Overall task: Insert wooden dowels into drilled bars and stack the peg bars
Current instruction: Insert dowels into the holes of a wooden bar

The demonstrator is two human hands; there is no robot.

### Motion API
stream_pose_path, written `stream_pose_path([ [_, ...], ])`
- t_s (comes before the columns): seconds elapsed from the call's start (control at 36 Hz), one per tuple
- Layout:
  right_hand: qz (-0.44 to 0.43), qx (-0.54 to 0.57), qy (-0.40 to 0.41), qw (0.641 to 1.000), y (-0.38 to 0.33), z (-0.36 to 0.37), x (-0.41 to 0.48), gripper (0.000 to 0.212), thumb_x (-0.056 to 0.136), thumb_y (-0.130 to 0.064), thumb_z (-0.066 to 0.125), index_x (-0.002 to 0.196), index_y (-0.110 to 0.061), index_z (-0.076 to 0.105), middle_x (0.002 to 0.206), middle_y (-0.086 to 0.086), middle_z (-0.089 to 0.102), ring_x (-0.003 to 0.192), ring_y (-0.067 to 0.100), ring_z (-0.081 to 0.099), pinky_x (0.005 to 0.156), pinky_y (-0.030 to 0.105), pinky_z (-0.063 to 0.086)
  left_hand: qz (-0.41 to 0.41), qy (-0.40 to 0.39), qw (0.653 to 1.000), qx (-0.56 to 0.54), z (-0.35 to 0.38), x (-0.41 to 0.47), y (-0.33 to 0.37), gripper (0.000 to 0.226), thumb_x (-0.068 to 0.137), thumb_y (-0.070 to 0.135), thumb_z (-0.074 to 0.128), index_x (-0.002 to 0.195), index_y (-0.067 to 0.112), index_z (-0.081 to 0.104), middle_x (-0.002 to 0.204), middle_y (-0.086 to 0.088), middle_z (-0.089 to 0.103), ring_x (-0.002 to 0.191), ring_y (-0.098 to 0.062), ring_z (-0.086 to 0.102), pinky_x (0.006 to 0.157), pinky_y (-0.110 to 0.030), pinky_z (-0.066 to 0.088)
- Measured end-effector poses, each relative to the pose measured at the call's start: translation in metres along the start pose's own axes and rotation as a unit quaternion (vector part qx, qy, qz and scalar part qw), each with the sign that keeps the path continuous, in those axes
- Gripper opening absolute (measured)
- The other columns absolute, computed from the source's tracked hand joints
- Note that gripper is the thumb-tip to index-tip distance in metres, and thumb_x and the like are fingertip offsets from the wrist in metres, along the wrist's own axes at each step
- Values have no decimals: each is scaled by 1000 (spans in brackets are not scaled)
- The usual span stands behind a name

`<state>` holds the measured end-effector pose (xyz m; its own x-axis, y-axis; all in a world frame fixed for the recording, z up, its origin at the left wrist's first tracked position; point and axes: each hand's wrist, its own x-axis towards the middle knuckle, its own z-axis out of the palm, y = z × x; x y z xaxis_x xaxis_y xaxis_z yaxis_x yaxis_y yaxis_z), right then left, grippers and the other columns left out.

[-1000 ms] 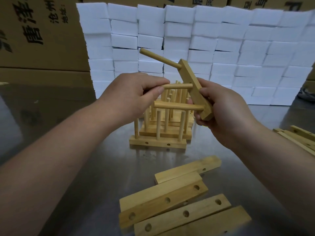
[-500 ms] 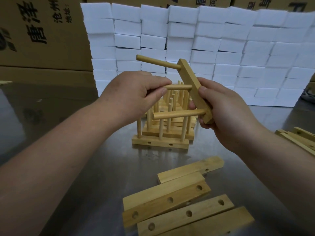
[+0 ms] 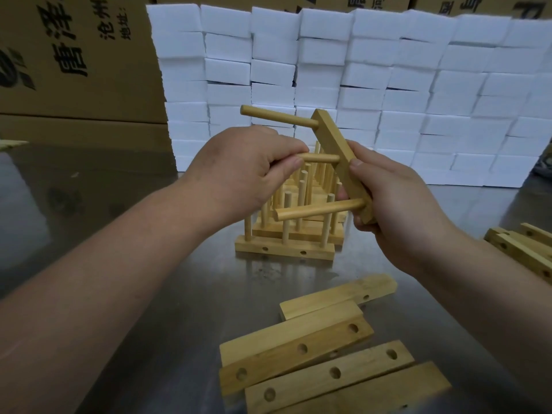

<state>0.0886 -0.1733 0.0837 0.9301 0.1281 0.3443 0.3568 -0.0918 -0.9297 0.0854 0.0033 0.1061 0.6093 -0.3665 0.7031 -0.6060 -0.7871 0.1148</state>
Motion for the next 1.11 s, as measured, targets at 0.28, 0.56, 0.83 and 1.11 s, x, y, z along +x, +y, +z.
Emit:
stream_pose_path([
  [0.28, -12, -4, 16, 1000, 0, 0, -2, 33, 97, -23, 41, 101, -45, 65, 68, -15, 55, 53, 0, 53, 41, 12, 36, -77, -5, 994, -73, 0, -2, 7, 19, 92, 25, 52, 96, 20, 70, 72, -4, 66, 69, -12, 54, 69, -39, 50],
  [0.56, -30, 9, 47, 998, 2, 4, -5, 34, 95, -22, 43, 94, -49, 65, 66, -15, 57, 52, -1, 53, 41, 12, 36, -148, -2, 977, -151, -3, -2, 17, 19, 93, 26, 51, 89, 22, 69, 79, -7, 68, 78, -11, 53, 64, -18, 43],
  [0.83, -43, 9, 55, 998, 1, 7, -8, 39, 96, -19, 43, 87, -51, 63, 62, -13, 57, 51, -1, 53, 40, 13, 37, -216, -8, 957, -196, -6, 2, 20, 26, 91, 32, 54, 68, 42, 62, 79, -6, 70, 55, -5, 53, 44, -5, 37],
  [1.11, 50, 46, 33, 997, -2, -1, 4, 31, 97, -18, 41, 115, -27, 64, 59, -5, 58, 39, 3, 47, 38, 14, 33, -209, -46, 973, -82, -24, 10, 20, 39, 87, 58, 37, 73, 30, 60, 59, 14, 59, 45, -2, 50, 46, -21, 36],
])
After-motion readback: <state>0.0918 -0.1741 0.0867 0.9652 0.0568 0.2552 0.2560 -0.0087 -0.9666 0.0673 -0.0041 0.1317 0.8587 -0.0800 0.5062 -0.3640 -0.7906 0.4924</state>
